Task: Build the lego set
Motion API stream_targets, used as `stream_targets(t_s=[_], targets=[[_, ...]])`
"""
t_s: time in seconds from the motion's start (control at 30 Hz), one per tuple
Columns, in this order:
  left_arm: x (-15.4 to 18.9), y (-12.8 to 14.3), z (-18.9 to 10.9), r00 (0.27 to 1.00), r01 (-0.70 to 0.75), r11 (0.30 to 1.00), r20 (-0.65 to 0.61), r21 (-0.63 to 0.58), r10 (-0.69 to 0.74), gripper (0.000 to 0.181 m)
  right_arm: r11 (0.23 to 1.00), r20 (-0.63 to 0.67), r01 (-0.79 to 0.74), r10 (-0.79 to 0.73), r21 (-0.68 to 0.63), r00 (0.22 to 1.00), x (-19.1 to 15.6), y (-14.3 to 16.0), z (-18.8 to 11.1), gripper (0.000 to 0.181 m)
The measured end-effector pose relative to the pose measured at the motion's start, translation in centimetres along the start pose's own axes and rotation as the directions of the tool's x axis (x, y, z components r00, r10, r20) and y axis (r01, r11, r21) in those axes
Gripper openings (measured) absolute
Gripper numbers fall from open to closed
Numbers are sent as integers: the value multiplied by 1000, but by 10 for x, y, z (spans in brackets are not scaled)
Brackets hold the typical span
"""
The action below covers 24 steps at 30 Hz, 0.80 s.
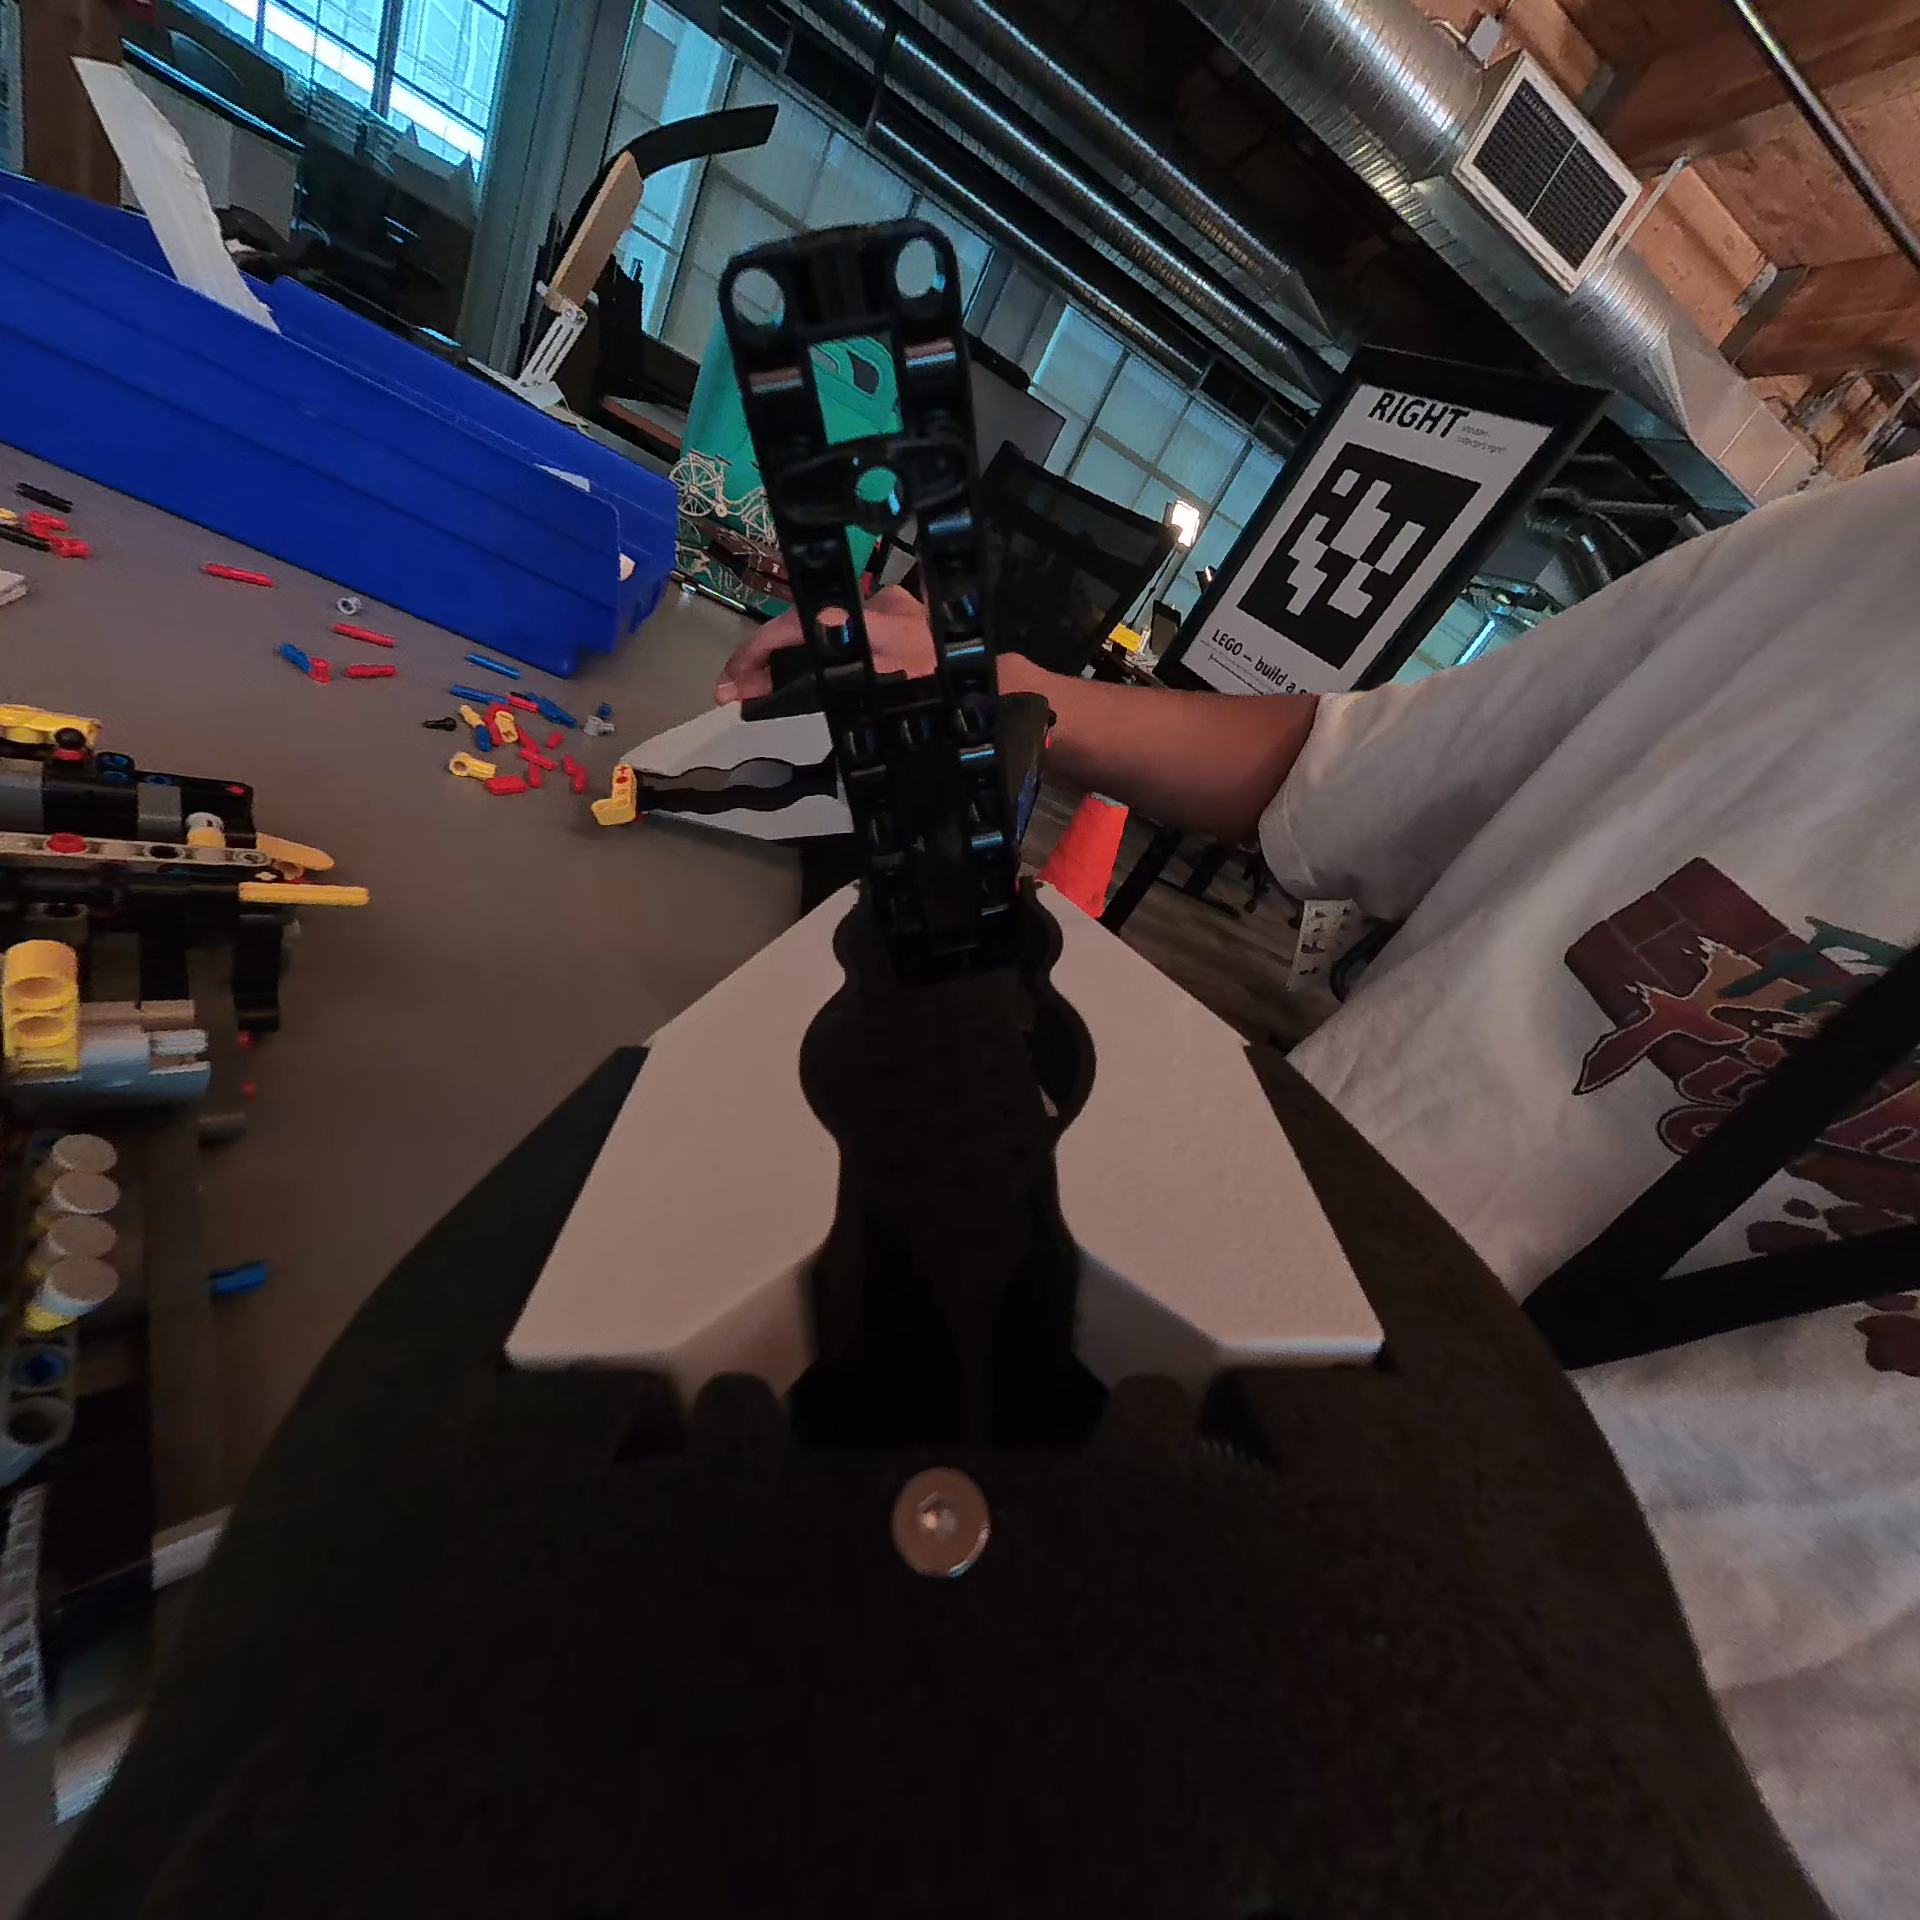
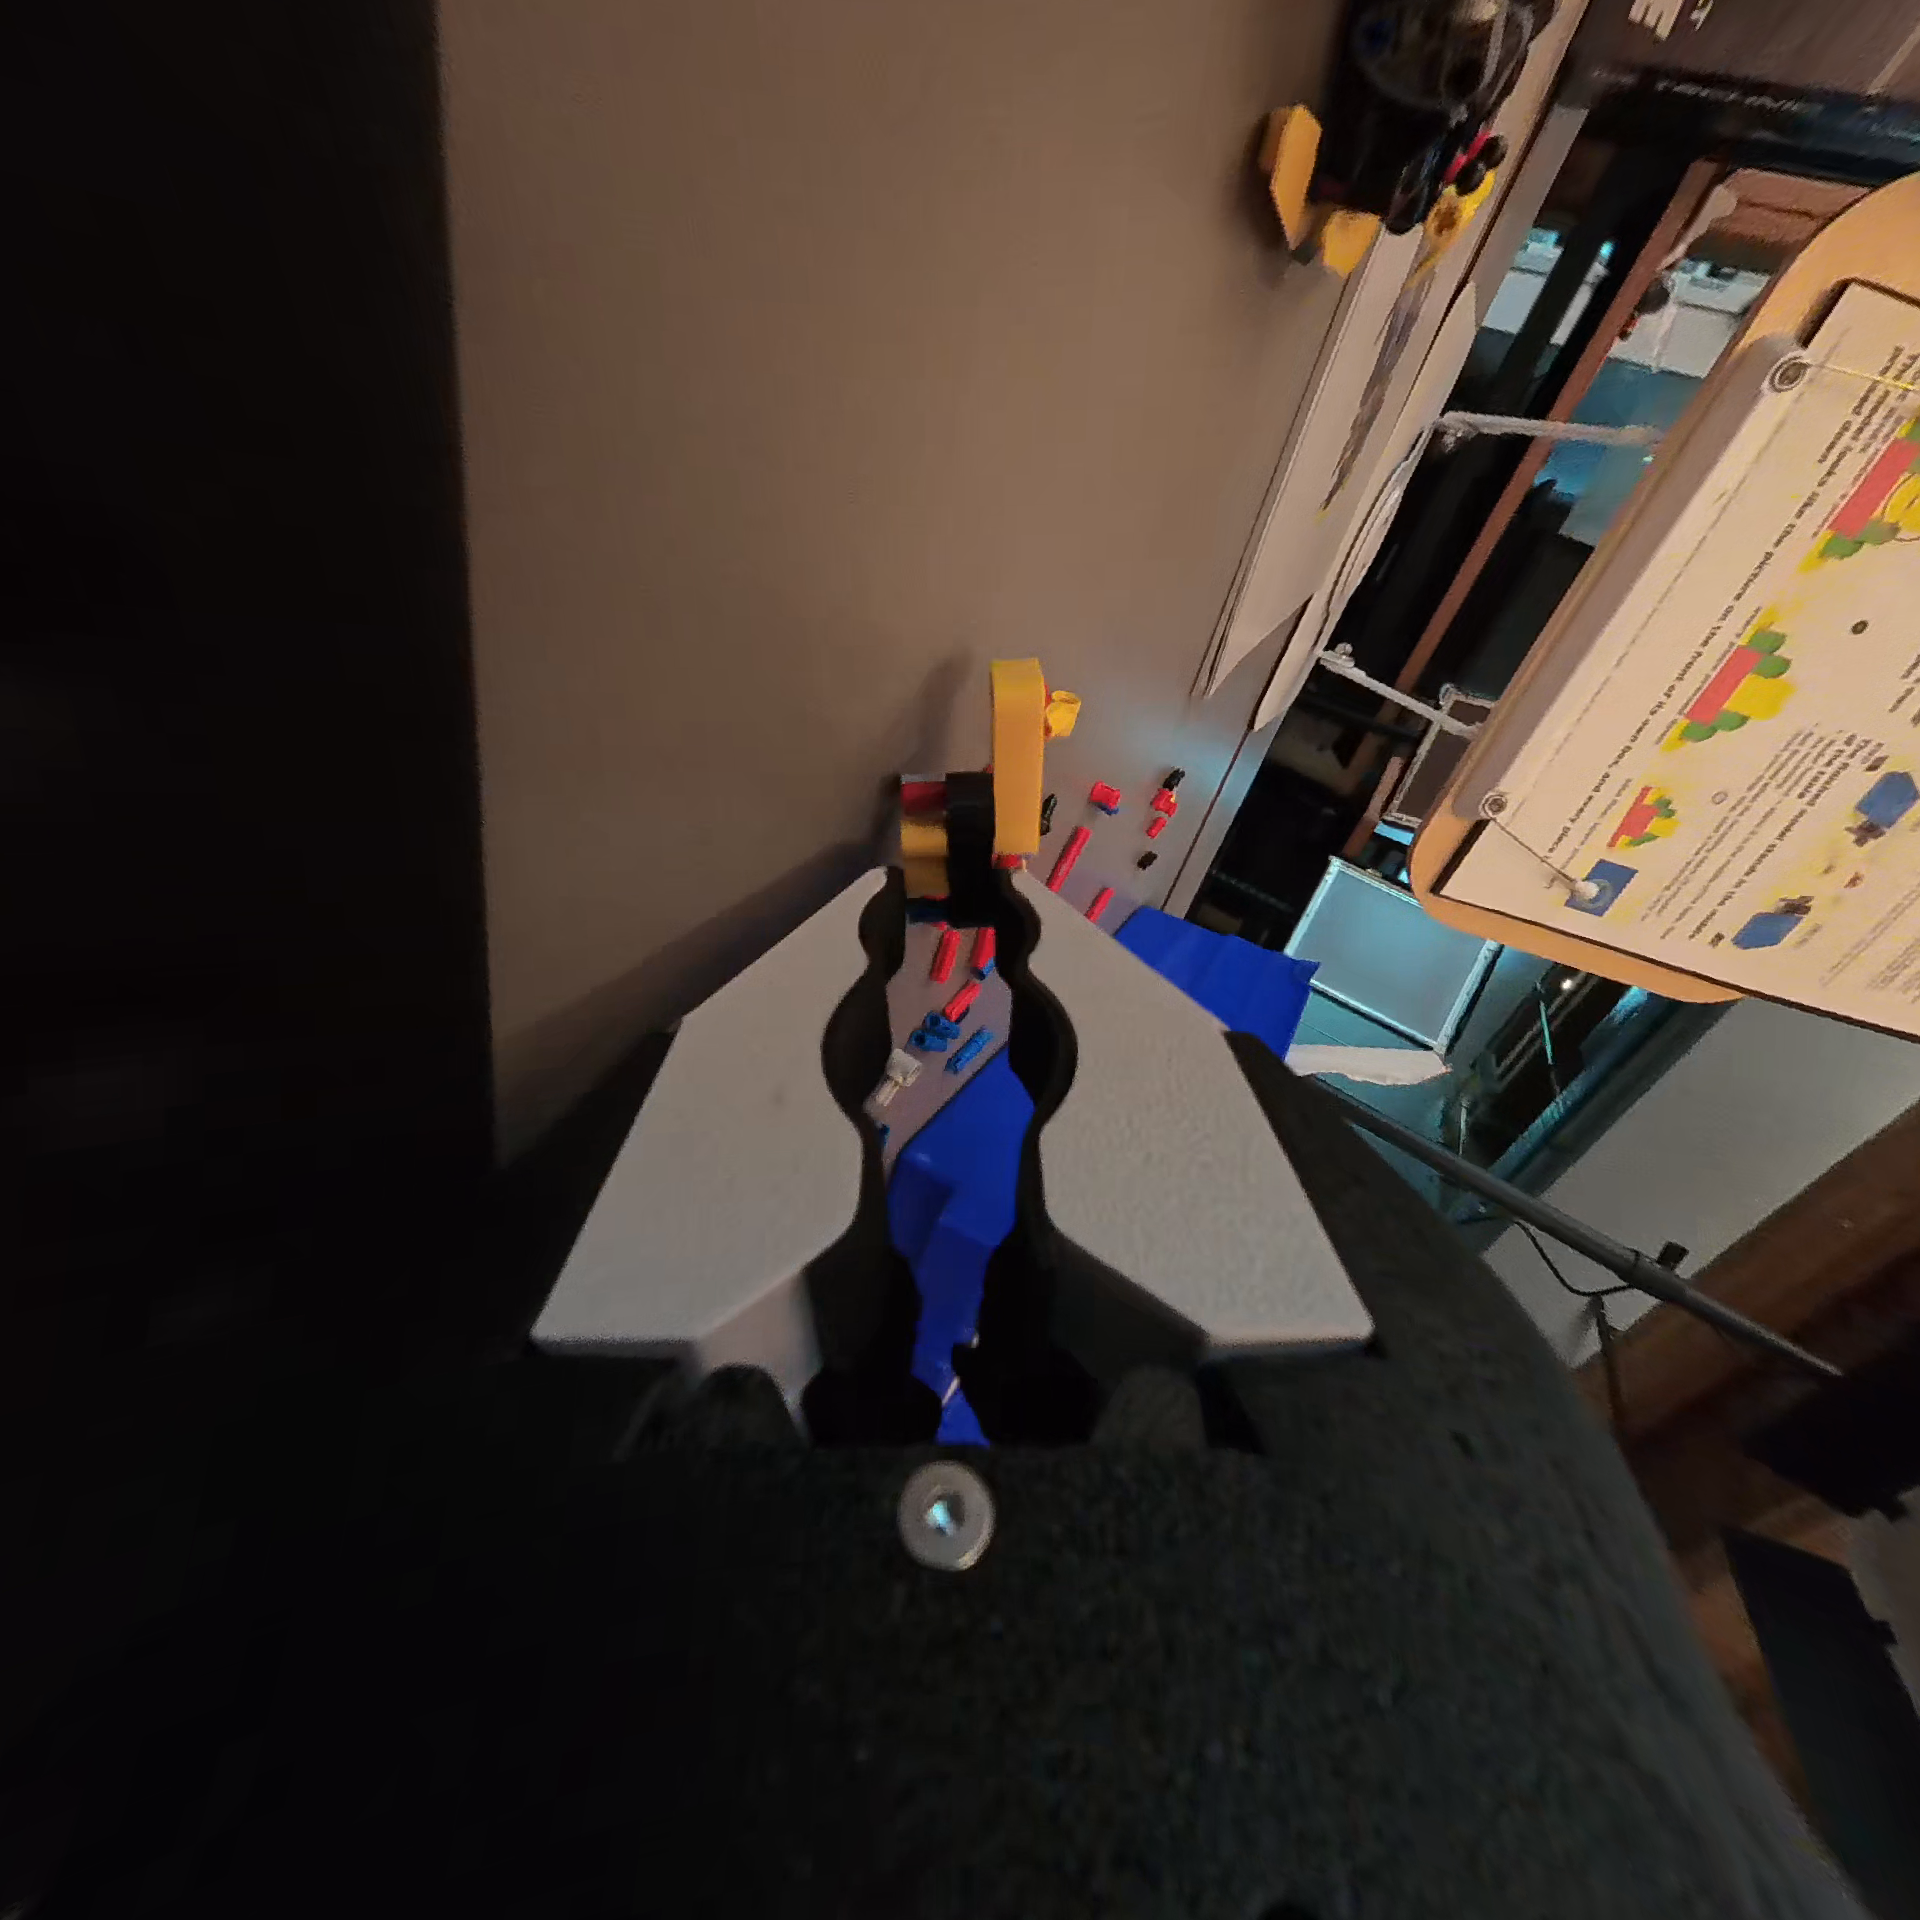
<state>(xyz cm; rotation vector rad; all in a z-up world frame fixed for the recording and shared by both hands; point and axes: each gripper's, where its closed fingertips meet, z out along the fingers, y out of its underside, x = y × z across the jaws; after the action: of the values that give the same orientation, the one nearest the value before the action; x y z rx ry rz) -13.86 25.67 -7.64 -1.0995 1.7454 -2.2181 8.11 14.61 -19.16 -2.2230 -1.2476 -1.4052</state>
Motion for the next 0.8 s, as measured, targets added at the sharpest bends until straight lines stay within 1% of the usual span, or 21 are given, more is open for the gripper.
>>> stream_targets(t_s=[0.1,0.27,0.37,0.47,0.57,0.63,0.7,0.8], targets=[[0,0,0,1000,0,1000,0,-1,0,28,999,41,-23,22,28,999,-5,-1,-3,18],[0,0,0,1000,2,1000,-4,-4,-2,28,994,56,-82,78,79,995,-8,-2,-9,21],[1,1,1,1000,2,1000,-7,-6,-2,28,981,135,-157,142,111,981,-12,-3,-15,22],[1,1,1,1000,5,1000,-10,-8,-5,28,947,284,-293,247,132,927,-17,-5,-24,27],[1,1,1,1000,5,1000,-10,-10,-5,28,917,389,-384,317,108,865,-17,-5,-26,21],[1,1,1,1000,5,1000,-11,-9,-5,28,905,431,-413,335,100,838,-18,-7,-27,20],[1,1,1,1000,6,1000,-11,-7,-6,28,910,459,-405,325,87,827,-22,-8,-27,24],[2,1,0,1000,10,1000,-18,-4,-10,28,904,474,-420,336,82,814,-24,-8,-27,24]])
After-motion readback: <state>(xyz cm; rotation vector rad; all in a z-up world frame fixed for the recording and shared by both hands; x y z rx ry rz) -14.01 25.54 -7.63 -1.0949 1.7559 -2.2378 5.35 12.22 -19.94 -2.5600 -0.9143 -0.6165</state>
